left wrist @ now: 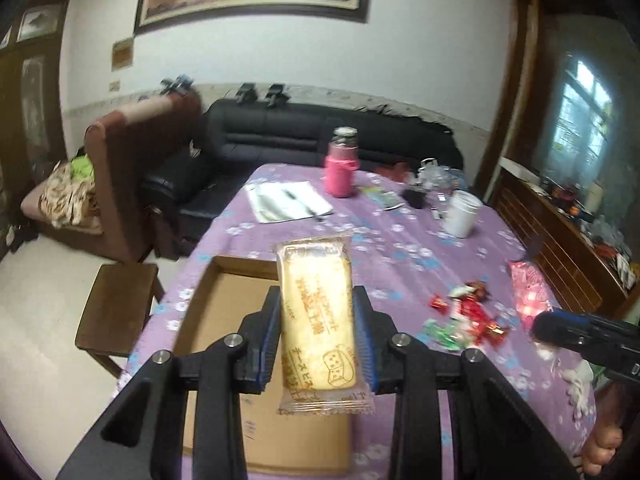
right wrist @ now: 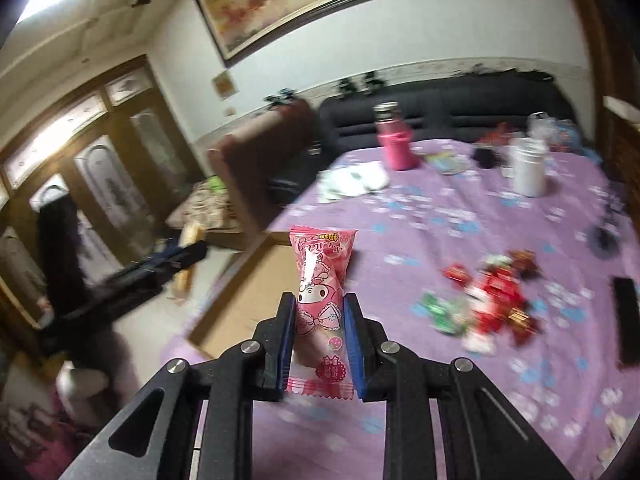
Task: Organize snacks
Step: 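Carry both snacks to the cardboard tray and open both tools to drop them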
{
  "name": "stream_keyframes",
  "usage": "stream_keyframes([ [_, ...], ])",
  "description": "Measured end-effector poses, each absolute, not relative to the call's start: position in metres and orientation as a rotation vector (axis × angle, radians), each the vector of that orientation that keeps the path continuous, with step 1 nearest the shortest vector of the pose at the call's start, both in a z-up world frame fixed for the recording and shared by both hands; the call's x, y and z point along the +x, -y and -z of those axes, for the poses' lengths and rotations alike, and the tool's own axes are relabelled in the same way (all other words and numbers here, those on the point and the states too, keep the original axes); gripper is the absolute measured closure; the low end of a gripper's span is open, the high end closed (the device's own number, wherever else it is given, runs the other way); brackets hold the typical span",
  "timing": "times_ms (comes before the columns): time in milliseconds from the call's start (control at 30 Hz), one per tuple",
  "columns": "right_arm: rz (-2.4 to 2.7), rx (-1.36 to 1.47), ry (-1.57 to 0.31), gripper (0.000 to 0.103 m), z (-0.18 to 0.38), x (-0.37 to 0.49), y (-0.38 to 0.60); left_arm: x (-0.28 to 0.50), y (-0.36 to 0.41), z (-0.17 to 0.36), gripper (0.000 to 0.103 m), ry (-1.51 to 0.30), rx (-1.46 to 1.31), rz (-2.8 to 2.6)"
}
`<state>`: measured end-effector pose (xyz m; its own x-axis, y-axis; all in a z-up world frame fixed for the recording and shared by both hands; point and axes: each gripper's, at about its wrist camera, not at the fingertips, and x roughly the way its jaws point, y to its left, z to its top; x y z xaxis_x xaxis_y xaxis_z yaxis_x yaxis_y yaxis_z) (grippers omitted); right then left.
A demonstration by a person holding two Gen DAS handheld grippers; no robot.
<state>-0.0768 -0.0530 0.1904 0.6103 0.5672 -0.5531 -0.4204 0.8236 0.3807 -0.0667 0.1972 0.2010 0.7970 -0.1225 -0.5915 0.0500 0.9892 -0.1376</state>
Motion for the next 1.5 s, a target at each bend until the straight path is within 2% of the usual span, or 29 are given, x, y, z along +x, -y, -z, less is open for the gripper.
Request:
stream_keyframes([
  [133, -0.613, 0.198, -0.764, 0.078, -0.183, -0.033, 0.003, -0.03, -0.222, -0.184, 0.07, -0.683, -0.108, 0.033],
  [433, -0.583, 0.176, -0.945, 0.077, -0.101, 0.07, -0.079, 0.057, -0.257, -0.11, 0.07, -0.835, -0.207, -0.02],
  [600, -0.547, 0.181, -1.007, 0.077, -0.062, 0.099, -0.1, 0.084, -0.268, -0.07, 0.069, -0.9, -0.239, -0.056],
  [833, -0.519, 0.169, -1.052, 0.076, -0.028, 0.12, -0.115, 0.096, -0.276, -0.048, 0.066, -0.935, -0.265, -0.09],
  [900, -0.507, 0.172, -1.061, 0.076, -0.024, 0.122, -0.114, 0.093, -0.276, -0.05, 0.064, -0.928, -0.258, -0.088],
  [1000, -0.524, 0.2, -1.06, 0.071, -0.026, 0.123, -0.108, 0.085, -0.274, -0.06, 0.053, -0.896, -0.257, -0.089],
  [1067, -0.524, 0.212, -1.039, 0.057, -0.033, 0.119, -0.102, 0.078, -0.272, -0.07, 0.052, -0.874, -0.261, -0.088],
  [1233, -0.528, 0.224, -0.984, 0.056, -0.06, 0.102, -0.073, 0.046, -0.255, -0.102, 0.051, -0.796, -0.214, -0.073],
  [1300, -0.521, 0.203, -0.947, 0.057, -0.074, 0.086, -0.052, 0.028, -0.242, -0.117, 0.046, -0.747, -0.175, -0.065],
  [1467, -0.478, 0.176, -0.892, 0.057, -0.089, 0.05, 0.011, -0.027, -0.199, -0.15, 0.025, -0.598, -0.087, -0.038],
  [1500, -0.466, 0.183, -0.888, 0.057, -0.09, 0.043, 0.026, -0.036, -0.189, -0.154, 0.023, -0.577, -0.079, -0.027],
])
